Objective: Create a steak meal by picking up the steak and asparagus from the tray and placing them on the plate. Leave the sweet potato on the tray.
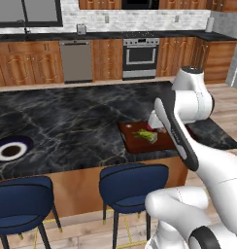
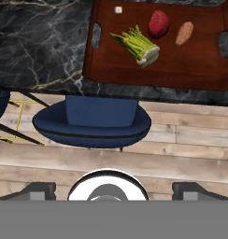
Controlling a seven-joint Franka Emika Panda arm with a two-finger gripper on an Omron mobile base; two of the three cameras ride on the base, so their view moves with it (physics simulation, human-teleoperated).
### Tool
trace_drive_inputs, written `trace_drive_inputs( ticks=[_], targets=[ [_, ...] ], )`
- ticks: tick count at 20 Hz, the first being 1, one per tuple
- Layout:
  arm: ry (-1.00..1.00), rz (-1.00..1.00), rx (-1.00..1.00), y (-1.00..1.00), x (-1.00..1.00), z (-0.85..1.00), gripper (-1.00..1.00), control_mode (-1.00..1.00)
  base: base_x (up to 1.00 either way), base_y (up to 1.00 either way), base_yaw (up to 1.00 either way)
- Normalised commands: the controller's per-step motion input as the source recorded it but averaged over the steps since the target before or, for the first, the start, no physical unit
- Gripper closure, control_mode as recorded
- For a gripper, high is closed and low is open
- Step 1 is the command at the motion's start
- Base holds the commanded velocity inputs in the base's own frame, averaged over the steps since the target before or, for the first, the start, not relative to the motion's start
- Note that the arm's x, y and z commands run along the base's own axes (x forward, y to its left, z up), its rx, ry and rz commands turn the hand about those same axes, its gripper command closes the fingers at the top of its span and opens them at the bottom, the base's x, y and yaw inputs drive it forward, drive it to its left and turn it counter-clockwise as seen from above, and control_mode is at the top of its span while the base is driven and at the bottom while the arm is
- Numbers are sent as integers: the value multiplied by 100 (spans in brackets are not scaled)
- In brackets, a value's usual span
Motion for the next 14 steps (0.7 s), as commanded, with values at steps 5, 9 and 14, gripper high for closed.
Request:
trace_drive_inputs(
  ticks=[5,9,14],
  targets=[
    [-3,0,-1,30,-43,-6,-100,-100,0,0,0],
    [0,0,1,-1,-6,0,-100,-100,0,0,0],
    [0,0,2,-6,4,0,-100,-100,0,0,0]
  ],
)
